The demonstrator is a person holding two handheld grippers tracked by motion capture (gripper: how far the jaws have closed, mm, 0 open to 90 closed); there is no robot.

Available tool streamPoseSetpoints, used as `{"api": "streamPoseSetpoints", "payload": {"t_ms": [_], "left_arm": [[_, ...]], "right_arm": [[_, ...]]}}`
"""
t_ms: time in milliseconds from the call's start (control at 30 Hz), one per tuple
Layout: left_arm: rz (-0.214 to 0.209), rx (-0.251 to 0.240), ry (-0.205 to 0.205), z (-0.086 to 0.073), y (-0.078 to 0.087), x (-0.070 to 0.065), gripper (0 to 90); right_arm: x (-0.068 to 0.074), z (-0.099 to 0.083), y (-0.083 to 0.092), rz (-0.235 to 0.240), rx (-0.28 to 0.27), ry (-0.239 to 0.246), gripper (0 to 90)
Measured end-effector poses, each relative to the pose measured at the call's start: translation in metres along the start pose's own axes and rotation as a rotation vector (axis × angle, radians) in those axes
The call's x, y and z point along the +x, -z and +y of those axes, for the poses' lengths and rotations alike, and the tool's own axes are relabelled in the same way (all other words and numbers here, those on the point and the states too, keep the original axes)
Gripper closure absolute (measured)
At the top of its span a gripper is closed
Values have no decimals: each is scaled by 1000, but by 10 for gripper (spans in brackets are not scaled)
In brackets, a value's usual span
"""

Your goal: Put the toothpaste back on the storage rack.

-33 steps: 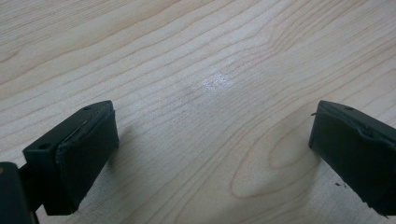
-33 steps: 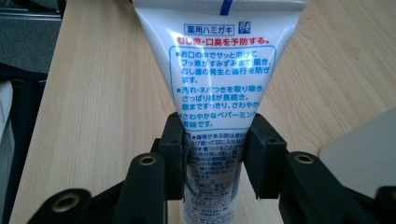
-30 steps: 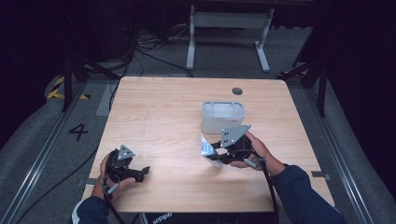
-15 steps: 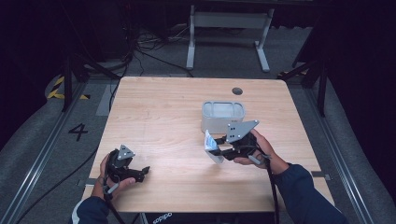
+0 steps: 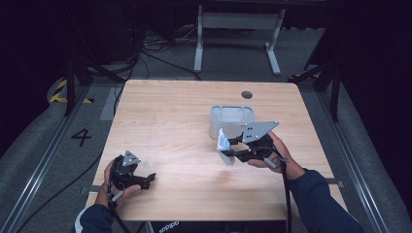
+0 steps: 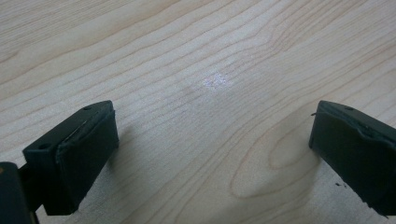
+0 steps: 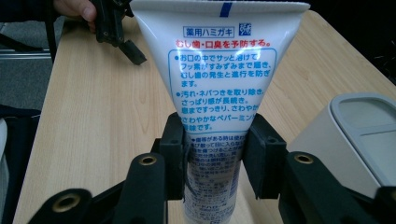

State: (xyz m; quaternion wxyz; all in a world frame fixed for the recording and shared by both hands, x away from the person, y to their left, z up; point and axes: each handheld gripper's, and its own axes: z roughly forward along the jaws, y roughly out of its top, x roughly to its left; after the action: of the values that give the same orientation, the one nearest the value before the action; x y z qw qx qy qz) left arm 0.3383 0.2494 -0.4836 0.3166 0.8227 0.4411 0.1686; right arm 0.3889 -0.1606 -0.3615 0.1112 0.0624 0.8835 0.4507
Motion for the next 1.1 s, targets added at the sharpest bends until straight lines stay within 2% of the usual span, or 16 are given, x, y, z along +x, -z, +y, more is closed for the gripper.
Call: {"api": "streamPoseSetpoints", "payload": {"t_ms": [1100], "left_arm": [[-1, 0, 1, 0, 0, 0, 18]], "right_arm": [[-13, 8, 34, -103, -124, -40, 650]]}}
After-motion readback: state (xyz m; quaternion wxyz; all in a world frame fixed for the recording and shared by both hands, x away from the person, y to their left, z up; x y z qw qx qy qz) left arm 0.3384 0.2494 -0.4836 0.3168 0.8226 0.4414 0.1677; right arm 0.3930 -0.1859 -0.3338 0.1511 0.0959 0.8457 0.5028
